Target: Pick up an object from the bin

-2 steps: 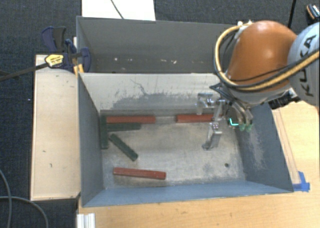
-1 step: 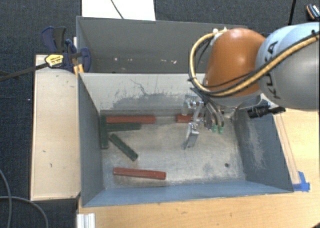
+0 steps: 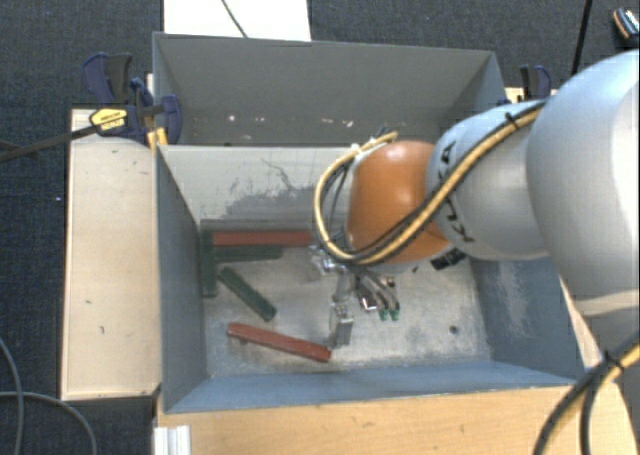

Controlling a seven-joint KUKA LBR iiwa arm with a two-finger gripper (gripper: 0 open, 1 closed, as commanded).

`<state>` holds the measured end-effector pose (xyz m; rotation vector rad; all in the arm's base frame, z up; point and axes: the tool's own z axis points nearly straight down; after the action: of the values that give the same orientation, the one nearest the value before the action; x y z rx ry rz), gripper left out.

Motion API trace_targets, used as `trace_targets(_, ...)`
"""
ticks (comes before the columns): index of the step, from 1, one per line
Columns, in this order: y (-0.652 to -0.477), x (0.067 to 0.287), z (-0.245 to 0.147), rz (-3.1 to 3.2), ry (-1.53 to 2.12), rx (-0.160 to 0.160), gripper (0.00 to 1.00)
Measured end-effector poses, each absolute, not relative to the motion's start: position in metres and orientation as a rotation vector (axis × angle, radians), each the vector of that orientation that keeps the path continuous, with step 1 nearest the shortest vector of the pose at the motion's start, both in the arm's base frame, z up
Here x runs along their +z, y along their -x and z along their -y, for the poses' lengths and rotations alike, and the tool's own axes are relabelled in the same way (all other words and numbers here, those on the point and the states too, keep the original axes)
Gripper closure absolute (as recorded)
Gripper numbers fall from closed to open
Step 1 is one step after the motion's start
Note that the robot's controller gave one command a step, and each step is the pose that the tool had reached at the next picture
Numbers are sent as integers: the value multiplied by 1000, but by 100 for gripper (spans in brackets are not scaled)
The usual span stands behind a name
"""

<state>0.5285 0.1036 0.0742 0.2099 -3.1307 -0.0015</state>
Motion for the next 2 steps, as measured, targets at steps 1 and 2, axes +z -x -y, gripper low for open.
trace_targets(1, -585, 111, -147, 3142, 195, -6, 0)
trace_targets(2, -486, 83, -183, 3128, 191, 1, 0)
